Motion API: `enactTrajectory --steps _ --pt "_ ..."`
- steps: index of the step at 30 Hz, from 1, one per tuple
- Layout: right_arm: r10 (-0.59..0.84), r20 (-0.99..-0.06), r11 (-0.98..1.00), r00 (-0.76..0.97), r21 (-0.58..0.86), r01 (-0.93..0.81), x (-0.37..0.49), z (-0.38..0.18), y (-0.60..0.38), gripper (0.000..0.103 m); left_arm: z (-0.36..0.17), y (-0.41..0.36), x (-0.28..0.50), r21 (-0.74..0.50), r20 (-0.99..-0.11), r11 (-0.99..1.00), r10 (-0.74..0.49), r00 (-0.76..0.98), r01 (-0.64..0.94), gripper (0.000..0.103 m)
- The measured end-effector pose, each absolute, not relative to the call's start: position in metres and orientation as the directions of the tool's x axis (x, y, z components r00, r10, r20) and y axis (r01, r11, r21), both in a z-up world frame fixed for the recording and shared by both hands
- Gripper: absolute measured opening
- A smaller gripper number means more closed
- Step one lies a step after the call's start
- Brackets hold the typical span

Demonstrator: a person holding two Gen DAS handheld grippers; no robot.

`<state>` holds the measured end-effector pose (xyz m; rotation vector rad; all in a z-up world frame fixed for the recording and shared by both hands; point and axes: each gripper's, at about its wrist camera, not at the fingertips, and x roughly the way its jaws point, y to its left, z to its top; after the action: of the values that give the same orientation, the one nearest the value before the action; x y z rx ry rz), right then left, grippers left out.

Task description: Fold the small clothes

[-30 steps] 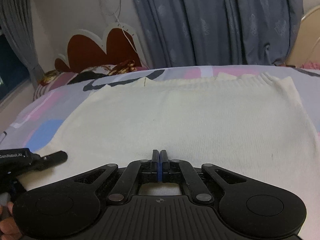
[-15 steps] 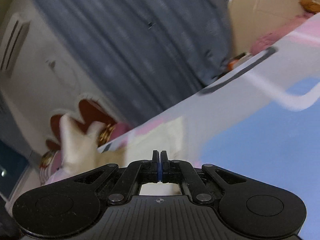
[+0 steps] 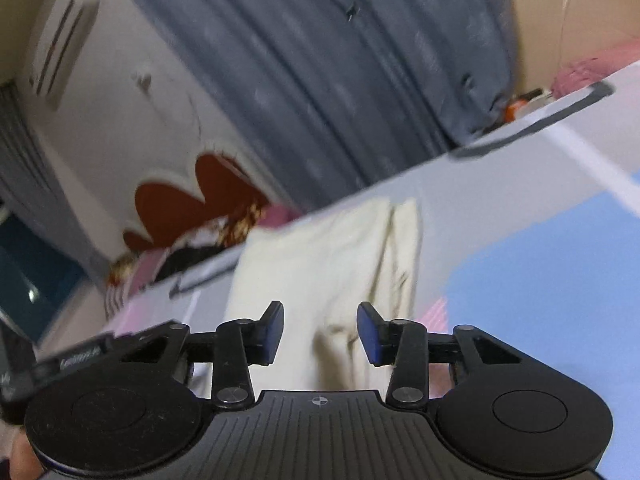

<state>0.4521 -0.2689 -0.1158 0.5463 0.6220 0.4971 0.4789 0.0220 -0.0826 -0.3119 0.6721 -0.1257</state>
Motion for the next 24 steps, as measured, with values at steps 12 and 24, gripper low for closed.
enactTrajectory --steps 12,24 --pt "0.515 -0.507 0.816 0.691 0.537 -0.215 0.481 -0.125 -0.255 0.042 -0.099 0.033 0.486 -0.361 -0.616 0.933 -0.249 0.747 0.014 0.054" --pt "0.486 -0.499 0.866 0.717 0.385 -0.318 0.471 -0.104 -0.240 0.013 -0.089 0.019 0.492 -0.355 -0.572 0.933 -0.259 0.778 0.049 0.050"
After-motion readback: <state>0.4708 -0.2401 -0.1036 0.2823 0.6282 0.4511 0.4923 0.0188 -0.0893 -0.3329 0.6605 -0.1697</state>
